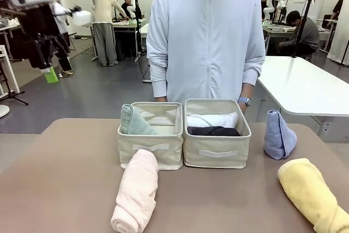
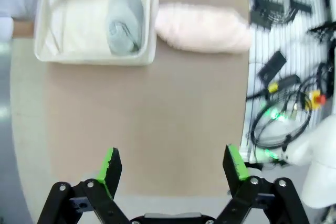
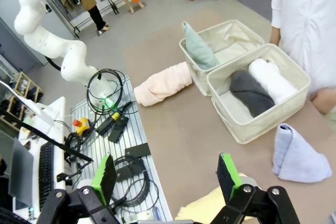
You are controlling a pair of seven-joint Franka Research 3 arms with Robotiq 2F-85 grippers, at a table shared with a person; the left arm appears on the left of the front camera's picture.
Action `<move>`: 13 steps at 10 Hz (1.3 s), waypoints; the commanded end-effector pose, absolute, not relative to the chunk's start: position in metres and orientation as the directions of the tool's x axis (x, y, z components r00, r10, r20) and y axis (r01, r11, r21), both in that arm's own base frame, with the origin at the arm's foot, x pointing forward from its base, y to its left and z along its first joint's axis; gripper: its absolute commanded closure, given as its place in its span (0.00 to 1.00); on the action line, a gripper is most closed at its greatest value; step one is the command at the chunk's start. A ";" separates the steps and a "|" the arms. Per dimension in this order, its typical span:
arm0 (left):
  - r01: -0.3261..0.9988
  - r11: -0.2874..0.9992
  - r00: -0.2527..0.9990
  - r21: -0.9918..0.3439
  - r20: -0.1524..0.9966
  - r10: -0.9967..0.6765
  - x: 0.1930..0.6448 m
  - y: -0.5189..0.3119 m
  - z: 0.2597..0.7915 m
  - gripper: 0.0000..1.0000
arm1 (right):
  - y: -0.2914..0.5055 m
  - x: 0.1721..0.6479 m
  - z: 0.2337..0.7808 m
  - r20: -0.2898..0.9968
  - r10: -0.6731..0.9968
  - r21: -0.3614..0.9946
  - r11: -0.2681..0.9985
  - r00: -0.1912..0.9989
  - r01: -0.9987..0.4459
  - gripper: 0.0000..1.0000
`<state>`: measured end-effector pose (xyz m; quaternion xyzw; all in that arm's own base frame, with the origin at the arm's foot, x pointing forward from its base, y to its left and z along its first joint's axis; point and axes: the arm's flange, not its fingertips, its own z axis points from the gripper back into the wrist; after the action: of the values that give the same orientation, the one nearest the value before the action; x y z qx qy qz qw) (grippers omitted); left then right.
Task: Sort the towels based on their folding style.
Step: Pick up another triangle-folded towel from the table and place it in the left Fabric basket.
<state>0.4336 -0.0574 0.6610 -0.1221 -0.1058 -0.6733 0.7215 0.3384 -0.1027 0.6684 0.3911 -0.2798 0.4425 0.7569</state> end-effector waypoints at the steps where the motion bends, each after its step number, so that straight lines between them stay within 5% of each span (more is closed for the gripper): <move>1: 0.989 0.056 0.131 -0.136 0.643 -0.755 0.443 0.017 0.682 0.00 | -0.101 0.339 0.670 0.790 0.433 0.340 0.281 0.434 -0.898 0.00; 4: 0.974 0.073 0.220 -0.212 0.832 -0.510 0.436 0.107 0.663 0.00 | -0.101 0.339 0.670 0.790 0.433 0.340 0.281 0.434 -0.898 0.00; 8: 0.960 0.106 0.281 -0.261 0.876 -0.393 0.423 0.169 0.611 0.00 | -0.103 0.338 0.668 0.770 0.451 0.344 0.303 0.452 -0.889 0.00; 10: 0.964 0.142 0.264 -0.224 0.866 -0.426 0.421 0.169 0.629 0.00 | -0.027 0.338 0.673 0.496 0.743 0.239 0.380 0.449 -0.893 0.00; 13: 0.964 0.142 0.264 -0.224 0.866 -0.426 0.421 0.169 0.629 0.00 | 0.051 0.365 0.615 0.157 0.861 0.218 0.448 0.484 -0.867 0.00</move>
<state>0.4234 0.1672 0.6272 -0.4123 -0.3253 -0.5149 0.6775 0.3555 0.0507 0.6368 0.1527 -0.0608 0.5132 0.8424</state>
